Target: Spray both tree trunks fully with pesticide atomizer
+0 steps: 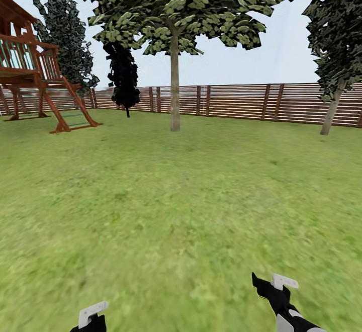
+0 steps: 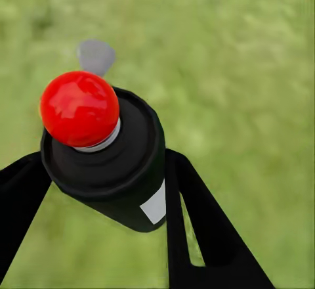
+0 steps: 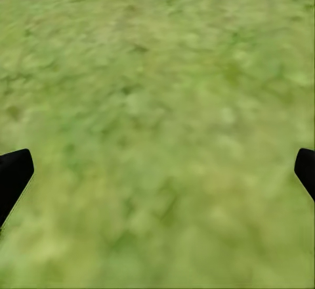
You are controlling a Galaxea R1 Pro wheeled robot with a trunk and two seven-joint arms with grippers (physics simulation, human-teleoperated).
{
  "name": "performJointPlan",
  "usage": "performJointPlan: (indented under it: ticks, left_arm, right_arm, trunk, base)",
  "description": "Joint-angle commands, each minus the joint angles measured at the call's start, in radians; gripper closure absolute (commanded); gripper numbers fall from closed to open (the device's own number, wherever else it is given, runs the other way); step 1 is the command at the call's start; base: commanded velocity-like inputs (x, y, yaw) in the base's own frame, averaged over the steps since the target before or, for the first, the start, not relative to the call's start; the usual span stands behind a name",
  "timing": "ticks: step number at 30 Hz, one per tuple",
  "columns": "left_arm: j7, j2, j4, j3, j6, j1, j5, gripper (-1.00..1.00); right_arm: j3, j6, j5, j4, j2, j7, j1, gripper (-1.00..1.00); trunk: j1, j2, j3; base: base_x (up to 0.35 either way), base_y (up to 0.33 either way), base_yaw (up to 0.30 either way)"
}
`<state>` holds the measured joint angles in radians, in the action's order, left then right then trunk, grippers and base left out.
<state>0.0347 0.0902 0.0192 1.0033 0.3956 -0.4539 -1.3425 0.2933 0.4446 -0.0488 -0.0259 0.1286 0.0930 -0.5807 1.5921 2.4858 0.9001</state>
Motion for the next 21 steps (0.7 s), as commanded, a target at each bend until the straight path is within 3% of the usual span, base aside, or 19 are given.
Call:
performJointPlan:
  ticks: [1, 21]
  left_arm:
    - [0.004, 0.0, 0.001, 0.006, 0.002, 0.0, -0.01, 1.0]
    - [0.004, 0.0, 0.001, 0.006, 0.002, 0.001, -0.01, 1.0]
  right_arm:
    - [0.007, 0.003, -0.005, 0.001, 0.0, 0.01, -0.001, -1.0]
    - [0.007, 0.003, -0.006, 0.001, 0.0, 0.01, -0.001, -1.0]
  trunk:
    - [0.0, 0.0, 0.001]
    - [0.0, 0.0, 0.001]
  base:
    - [0.33, 0.0, 0.0]
    - [0.33, 0.0, 0.0]
